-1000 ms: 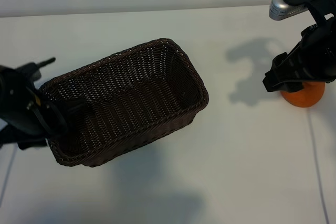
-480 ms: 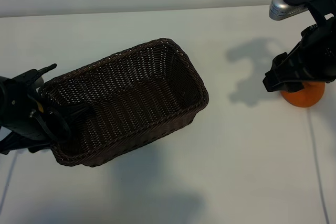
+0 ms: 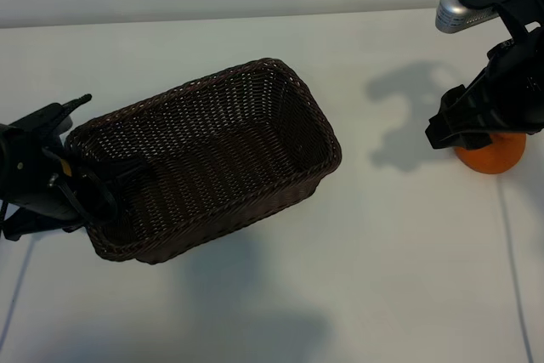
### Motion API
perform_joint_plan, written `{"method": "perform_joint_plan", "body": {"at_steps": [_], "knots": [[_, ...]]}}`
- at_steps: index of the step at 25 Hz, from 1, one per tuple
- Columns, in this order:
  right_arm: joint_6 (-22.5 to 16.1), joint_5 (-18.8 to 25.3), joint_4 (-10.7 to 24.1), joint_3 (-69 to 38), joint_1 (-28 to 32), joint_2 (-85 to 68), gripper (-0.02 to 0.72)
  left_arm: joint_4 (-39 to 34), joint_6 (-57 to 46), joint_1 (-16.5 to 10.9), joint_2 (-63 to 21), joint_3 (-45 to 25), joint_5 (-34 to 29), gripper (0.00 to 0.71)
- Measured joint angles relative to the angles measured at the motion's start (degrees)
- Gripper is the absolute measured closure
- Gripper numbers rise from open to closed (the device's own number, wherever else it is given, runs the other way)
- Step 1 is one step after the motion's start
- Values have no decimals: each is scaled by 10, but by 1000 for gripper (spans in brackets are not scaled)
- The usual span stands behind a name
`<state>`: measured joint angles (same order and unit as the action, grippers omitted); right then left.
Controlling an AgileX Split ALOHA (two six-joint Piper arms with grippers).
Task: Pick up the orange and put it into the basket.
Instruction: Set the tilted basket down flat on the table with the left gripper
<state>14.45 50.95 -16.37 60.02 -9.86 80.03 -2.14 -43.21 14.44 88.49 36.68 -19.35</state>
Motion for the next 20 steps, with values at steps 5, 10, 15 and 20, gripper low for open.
{"method": "perform_joint_plan", "body": {"at_steps": [5, 10, 15, 20], "knots": [[0, 0, 0, 0, 0, 0, 109, -1, 6, -1, -59, -1, 0, 555], [0, 0, 0, 0, 0, 0, 109, 38, 60, -37, -113, -2, -9, 555], [0, 0, 0, 0, 0, 0, 109, 202, 232, -80, -155, -2, -14, 555], [0, 0, 0, 0, 0, 0, 109, 344, 425, -116, -135, 26, -46, 555]]}}
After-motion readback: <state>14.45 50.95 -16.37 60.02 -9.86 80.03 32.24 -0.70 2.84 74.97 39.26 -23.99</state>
